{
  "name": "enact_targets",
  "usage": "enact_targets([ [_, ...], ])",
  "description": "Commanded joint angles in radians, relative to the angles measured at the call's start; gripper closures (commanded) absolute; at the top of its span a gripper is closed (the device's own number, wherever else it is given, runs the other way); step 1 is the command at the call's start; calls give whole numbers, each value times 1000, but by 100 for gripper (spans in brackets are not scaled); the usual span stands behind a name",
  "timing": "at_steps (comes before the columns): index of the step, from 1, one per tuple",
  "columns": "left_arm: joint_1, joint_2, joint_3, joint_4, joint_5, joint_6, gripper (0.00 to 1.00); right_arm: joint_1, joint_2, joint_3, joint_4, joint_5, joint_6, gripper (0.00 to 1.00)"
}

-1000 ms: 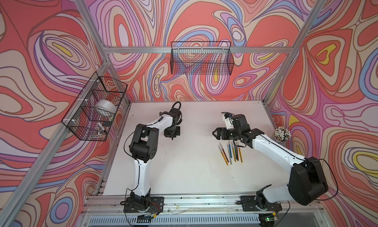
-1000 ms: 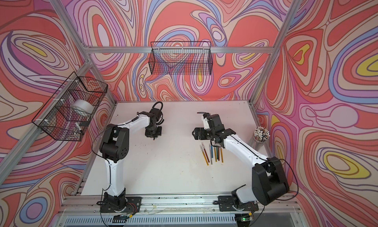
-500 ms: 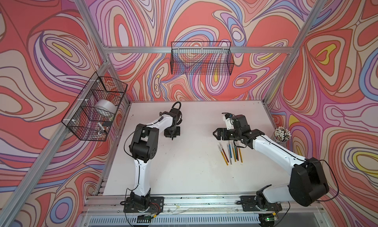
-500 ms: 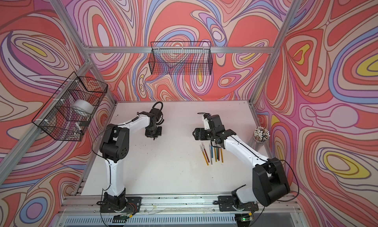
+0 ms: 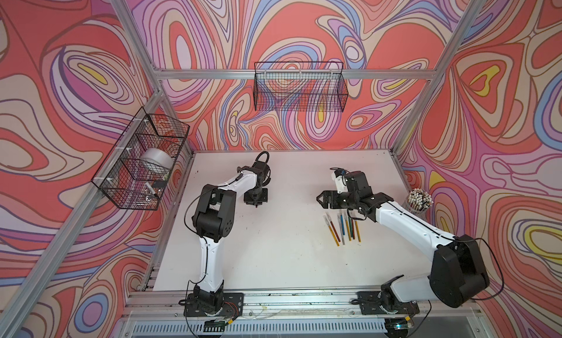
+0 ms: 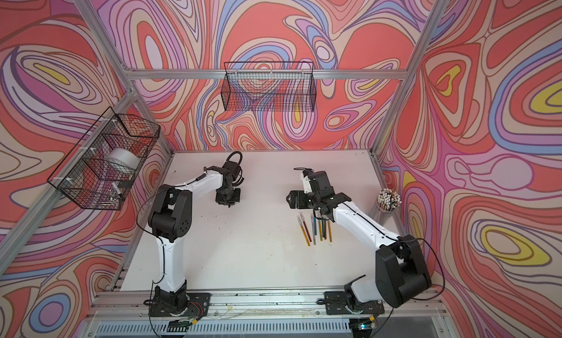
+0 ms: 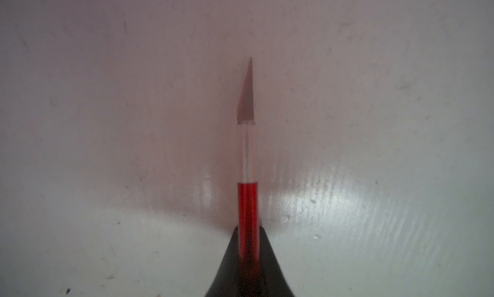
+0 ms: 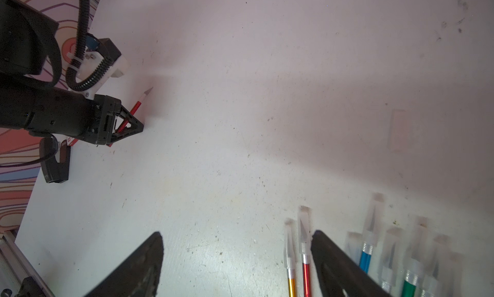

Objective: Remove protective caps from carving knives
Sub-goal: Place the carving knife at the center of the board.

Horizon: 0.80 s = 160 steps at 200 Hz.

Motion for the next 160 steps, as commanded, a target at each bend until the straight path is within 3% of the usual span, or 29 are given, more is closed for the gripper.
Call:
enact_targets([
  [1,9,28,18,-28,-22,5,85,6,-24,-11,11,9,0,12],
  [49,11,32,23,-32,-22,5,84,6,-22,-5,12,11,1,12],
  [109,12,40,35,-40,-22,4,89,6,-23,-11,12,10,1,12],
  [160,14,41,37,-40,-21,4,83,6,-28,-14,12,11,1,12],
])
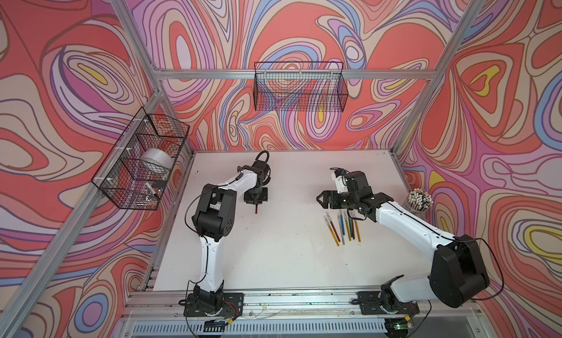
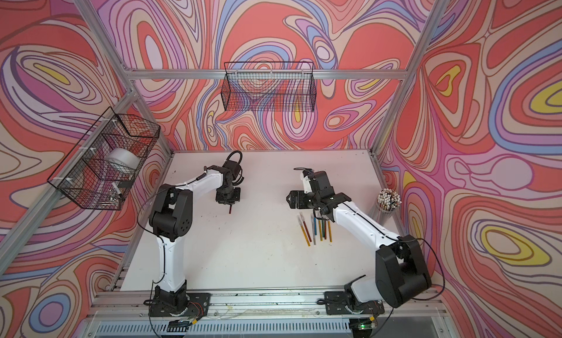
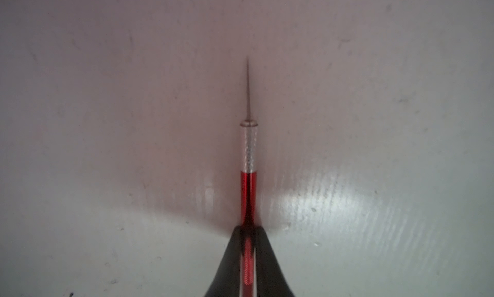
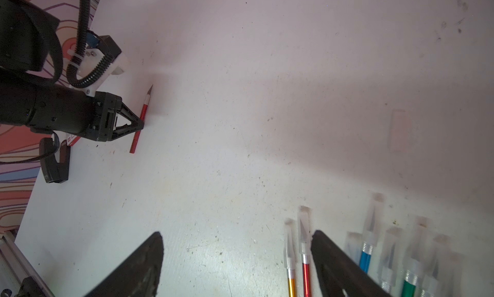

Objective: Remove protective caps from carving knives
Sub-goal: Place the carving knife at the center of the board.

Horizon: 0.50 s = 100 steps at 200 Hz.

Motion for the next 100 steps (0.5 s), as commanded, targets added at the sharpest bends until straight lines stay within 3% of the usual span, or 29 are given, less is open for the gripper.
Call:
enact_targets([
  [1,10,28,17,-36,-17,4,83,6,-27,-13,12,10,0,12],
  [100,9,-14,6,-33,22,-1,78,6,-43,-17,8,10,3,12],
])
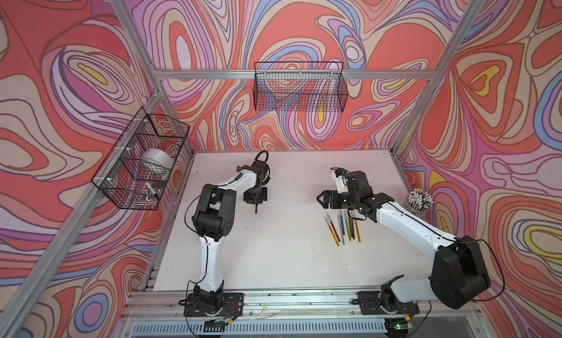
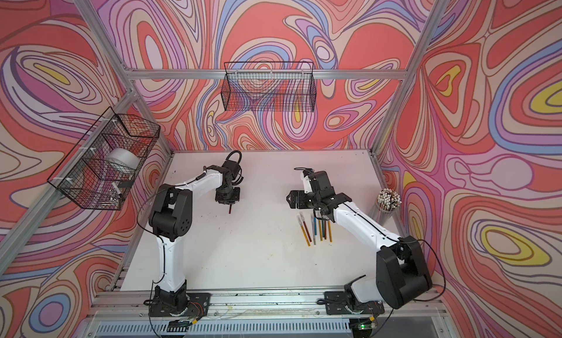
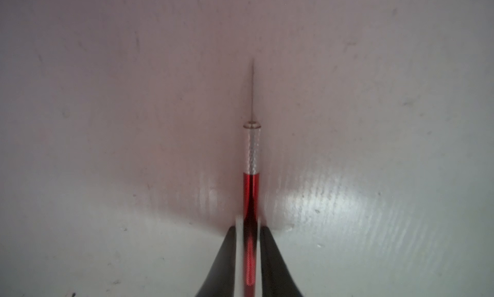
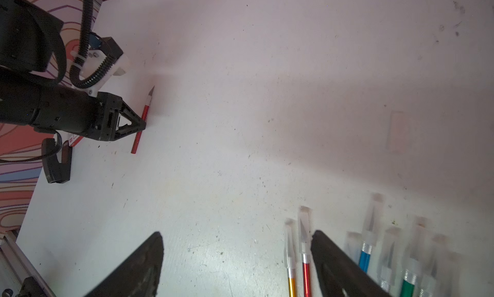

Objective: Remove protective caps from carving knives
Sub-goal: Place the carving knife at the center of the board.

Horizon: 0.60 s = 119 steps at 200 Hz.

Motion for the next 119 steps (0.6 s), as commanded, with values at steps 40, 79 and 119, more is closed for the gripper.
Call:
enact_targets([
  [40,6,-67,-10,-27,39,-11,76,6,-46,-16,-26,21,3,12],
  [79,1,-207,-101,26,146,-45,71,17,-56,-35,-136,133,33,18],
  [119,-39,-392,-267,143,283,-81,69,43,-64,-40,-223,180,49,35],
])
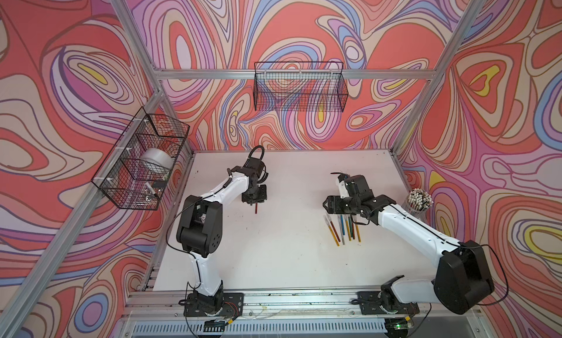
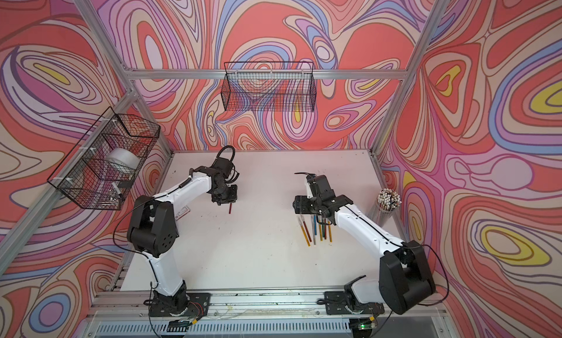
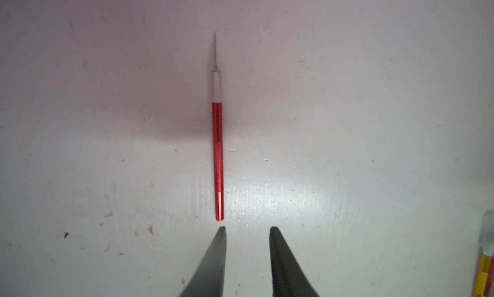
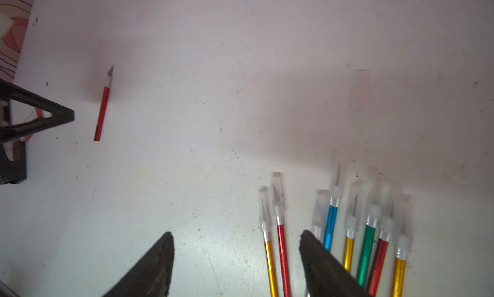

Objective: Remove protective caps from carving knives
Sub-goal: Place the carving knife at the center of the board, then pick up the carving knife from the center of the board.

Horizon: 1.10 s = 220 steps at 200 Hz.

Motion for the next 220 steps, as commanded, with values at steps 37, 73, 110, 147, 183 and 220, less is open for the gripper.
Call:
enact_targets([
  [37,-135,-266,-300,277,212,-84,68,50,-12,-48,-83,65,37,50],
  [73,-227,-400,-491,475,251,-136,68,73,45,-77,-51,83,64,62],
  [110,-276,-502,-637,649,260,-190,68,82,115,-100,-13,95,91,67],
  [147,-291,-537,-680,699,235,-209,67,90,168,-100,8,106,98,74],
  [183,-309,-532,-690,737,206,-208,65,100,196,-97,8,124,101,78],
  [220,-316,-534,-730,848,243,-203,58,103,218,-100,12,141,109,81],
])
